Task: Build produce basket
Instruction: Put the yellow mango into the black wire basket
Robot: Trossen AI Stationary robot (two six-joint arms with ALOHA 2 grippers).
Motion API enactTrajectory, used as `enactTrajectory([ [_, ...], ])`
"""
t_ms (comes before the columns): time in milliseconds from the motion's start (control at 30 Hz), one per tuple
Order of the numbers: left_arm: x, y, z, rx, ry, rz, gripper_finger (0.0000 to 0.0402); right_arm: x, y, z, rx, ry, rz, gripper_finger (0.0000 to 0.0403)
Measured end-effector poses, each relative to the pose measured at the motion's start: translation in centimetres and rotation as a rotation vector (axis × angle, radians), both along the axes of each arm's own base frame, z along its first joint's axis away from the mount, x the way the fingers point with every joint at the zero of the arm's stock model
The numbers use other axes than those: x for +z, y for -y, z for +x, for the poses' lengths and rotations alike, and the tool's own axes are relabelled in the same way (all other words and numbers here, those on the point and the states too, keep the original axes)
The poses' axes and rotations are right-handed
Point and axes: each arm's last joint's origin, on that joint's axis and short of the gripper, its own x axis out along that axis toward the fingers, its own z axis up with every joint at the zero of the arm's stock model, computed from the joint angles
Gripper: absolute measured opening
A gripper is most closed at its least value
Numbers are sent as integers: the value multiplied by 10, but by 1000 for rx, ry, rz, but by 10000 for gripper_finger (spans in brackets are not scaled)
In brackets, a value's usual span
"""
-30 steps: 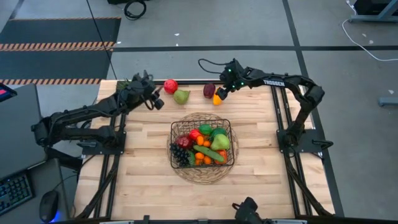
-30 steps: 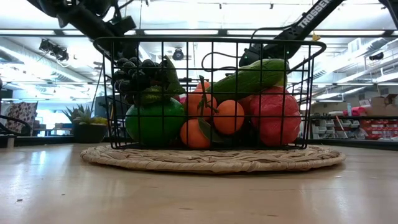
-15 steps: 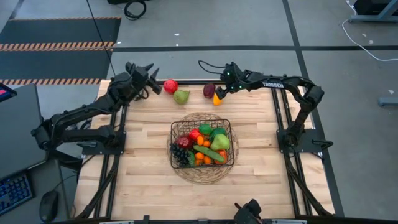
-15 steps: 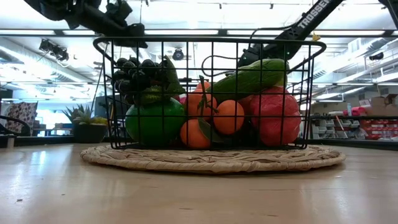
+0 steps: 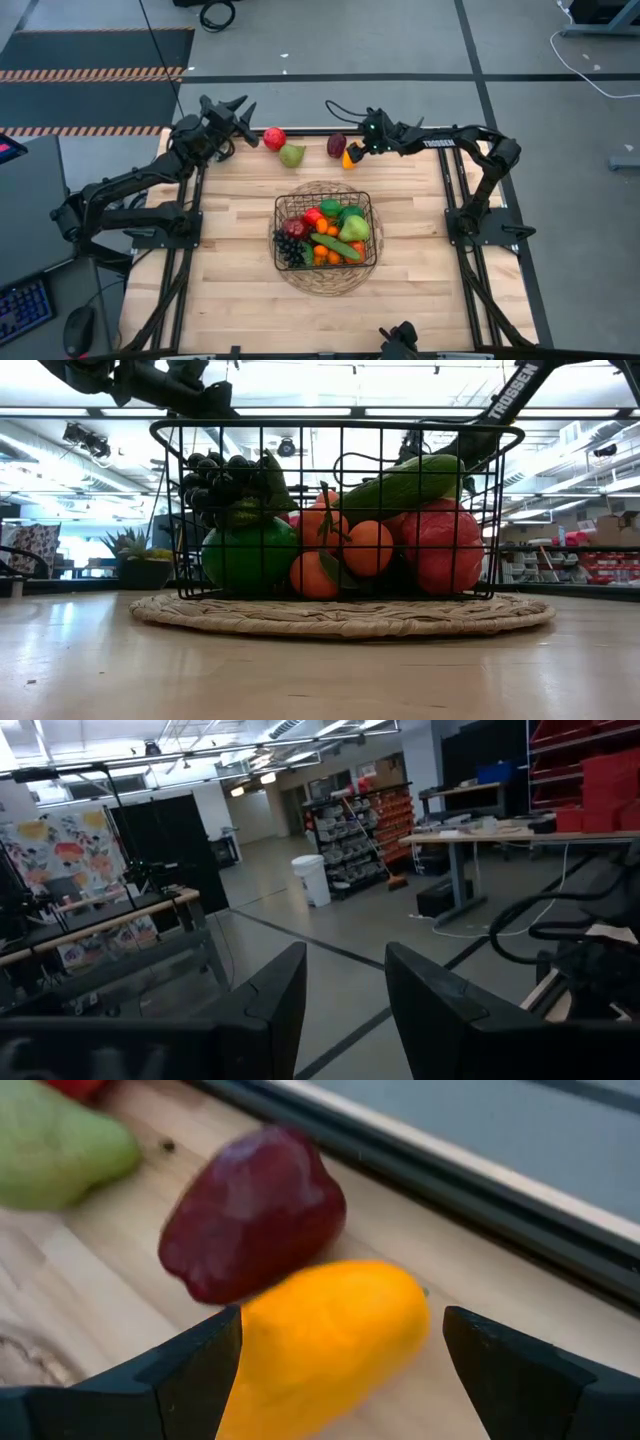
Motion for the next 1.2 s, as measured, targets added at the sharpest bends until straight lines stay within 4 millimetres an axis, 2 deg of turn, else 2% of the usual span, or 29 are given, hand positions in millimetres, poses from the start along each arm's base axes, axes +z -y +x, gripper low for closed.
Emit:
enactTrajectory([
  [100,-1,0,0,0,-5,-5,145,-6,-3,-1,-21,49,-27,349],
  [267,-3,0,0,-2,-6,-27,148,-14,-7,-5,-70,29,-33,349],
  [633,-3,-1,0,7,-59,11,147,-17,-4,-15,-105,-23,-7,349],
  [733,-3,-1,0,8,-68,12,148,-17,0,-18,-112,18,36,349],
  [900,1,-1,0,19,-101,84,143,-16,1,-16,-105,119,99,348],
  [1033,12,-2,-4,45,-23,166,144,-15,-1,-13,-115,131,120,348],
  [1200,14,-5,-8,70,-4,176,148,-16,-5,-8,-130,142,127,348],
])
